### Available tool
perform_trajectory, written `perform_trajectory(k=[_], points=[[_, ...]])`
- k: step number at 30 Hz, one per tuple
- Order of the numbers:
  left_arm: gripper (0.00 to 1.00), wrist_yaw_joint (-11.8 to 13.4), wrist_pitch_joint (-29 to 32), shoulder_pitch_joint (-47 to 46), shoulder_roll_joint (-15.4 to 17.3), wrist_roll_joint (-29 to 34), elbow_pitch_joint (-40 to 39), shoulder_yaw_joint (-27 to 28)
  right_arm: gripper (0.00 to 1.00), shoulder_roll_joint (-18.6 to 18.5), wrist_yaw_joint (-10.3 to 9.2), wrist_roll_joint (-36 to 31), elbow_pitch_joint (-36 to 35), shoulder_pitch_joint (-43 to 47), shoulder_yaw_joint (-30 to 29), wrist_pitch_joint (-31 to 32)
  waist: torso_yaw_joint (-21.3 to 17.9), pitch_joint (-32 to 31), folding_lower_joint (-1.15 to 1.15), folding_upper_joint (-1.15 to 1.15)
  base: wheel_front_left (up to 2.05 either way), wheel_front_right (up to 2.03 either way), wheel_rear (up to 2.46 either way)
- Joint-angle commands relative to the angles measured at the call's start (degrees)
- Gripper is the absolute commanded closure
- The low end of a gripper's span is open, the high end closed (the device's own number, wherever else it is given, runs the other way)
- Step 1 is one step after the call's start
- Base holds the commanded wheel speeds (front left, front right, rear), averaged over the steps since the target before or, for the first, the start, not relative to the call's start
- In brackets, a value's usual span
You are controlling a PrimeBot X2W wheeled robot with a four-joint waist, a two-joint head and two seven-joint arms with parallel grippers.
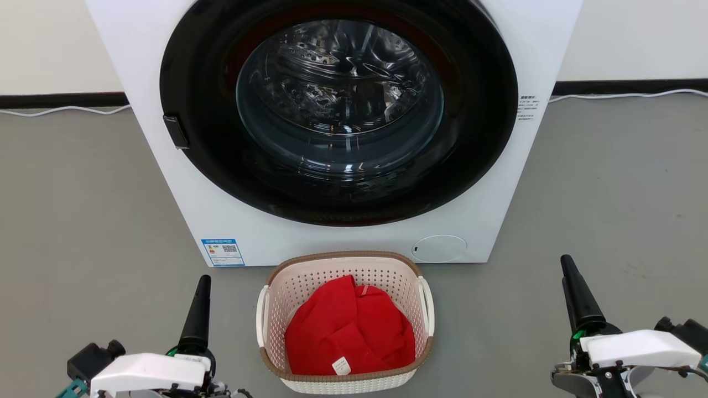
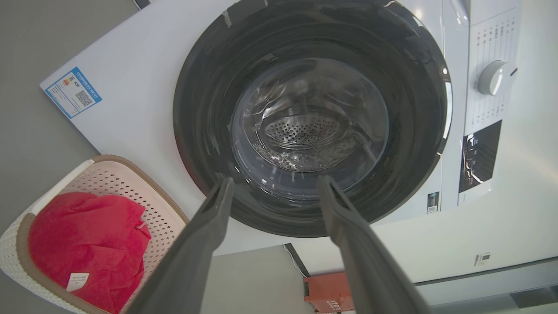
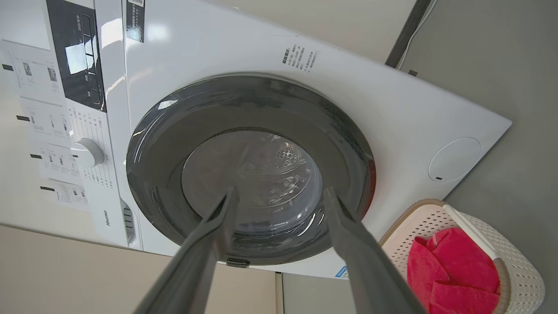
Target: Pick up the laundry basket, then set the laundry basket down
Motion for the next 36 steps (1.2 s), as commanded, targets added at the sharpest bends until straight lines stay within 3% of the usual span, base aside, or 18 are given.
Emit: perform_trajectory(k=[1,22,36], points=[[0.0,-0.2,-0.59,-3.54,0.52,2.62,-2.03,0.73,0.0,-1.12,0.24,-2.8,-1.7,-3.33,0.45,-1.02,0.0,0.02,-0.01,0.0,0.0,0.0,0.0],[0.0,1.88,-3.87,-4.31,0.54,26.25,-2.83,-1.21,0.0,-2.22,0.31,-22.64,-0.56,-4.62,2.52,-4.34,0.08,0.25,-0.01,0.0,0.0,0.0,0.0],[0.0,3.2,-6.16,-4.9,0.56,35.68,-2.04,-2.44,0.0,-3.1,0.36,-31.64,0.78,-5.32,4.43,-6.66,0.05,-0.09,-0.01,0.0,0.0,0.0,0.0]])
